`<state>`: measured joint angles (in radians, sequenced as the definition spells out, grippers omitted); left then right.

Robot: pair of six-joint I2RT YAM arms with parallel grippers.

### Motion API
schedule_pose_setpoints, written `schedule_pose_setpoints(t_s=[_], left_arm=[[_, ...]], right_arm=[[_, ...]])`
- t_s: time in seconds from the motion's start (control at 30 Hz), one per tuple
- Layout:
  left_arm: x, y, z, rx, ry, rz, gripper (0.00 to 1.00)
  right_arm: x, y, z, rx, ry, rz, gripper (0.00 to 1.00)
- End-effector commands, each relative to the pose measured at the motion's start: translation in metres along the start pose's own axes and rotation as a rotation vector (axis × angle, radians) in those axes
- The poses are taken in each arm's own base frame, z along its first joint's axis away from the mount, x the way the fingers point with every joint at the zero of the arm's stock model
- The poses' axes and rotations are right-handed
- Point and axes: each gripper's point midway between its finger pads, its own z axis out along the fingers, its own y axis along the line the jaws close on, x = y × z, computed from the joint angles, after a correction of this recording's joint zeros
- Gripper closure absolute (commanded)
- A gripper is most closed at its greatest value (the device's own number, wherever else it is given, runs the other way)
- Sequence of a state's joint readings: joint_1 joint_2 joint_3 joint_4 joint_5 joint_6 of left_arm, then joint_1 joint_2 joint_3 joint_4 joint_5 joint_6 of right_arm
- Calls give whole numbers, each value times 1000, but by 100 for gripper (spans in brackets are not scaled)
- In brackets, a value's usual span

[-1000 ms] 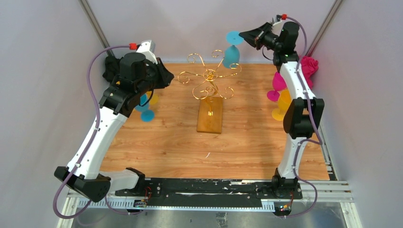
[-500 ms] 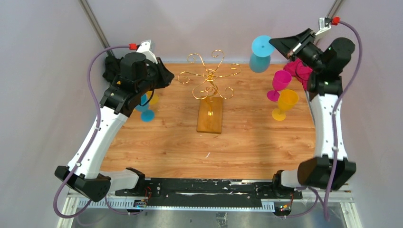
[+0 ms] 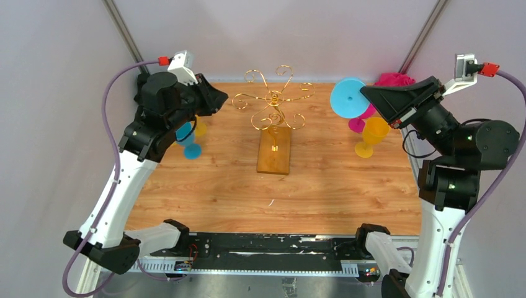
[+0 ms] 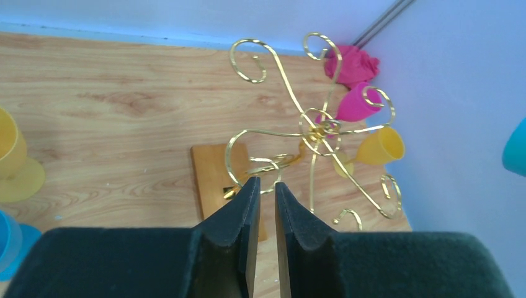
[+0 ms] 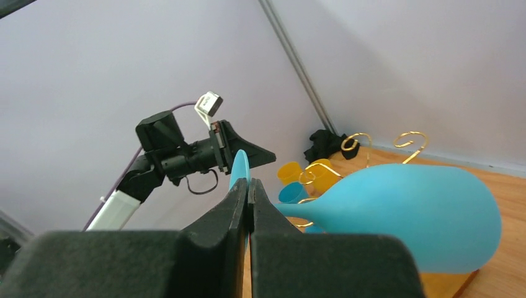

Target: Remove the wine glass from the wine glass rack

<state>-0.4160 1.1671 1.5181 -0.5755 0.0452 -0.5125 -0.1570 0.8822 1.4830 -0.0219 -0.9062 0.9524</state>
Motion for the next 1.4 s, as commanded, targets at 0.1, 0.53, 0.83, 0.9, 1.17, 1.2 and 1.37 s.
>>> schedule_pose_setpoints(t_s=[0.1, 0.53, 0.83, 0.9, 1.17, 1.2, 1.37], left_arm=[[-2, -77, -37, 341, -28, 7, 77], [-2, -180, -118, 1109, -112, 4, 52], [-11, -204, -163, 1538, -168, -40, 33], [-12, -205, -163, 1597, -153, -69, 32], [-19, -208, -157, 1691, -142, -123, 32], [-20, -209, -156, 1690, -140, -125, 32], [-22, -211, -133, 1668, -111, -169, 32]], right_arm=[[-1, 61, -14, -217, 27, 81, 100], [-25, 136, -39, -478, -70, 145, 100], [-37, 158, -45, -605, -71, 162, 100], [-39, 159, -46, -626, -69, 183, 100], [-45, 164, -45, -654, -67, 174, 100], [-46, 164, -45, -655, -67, 175, 100], [-48, 162, -43, -656, -70, 184, 100]])
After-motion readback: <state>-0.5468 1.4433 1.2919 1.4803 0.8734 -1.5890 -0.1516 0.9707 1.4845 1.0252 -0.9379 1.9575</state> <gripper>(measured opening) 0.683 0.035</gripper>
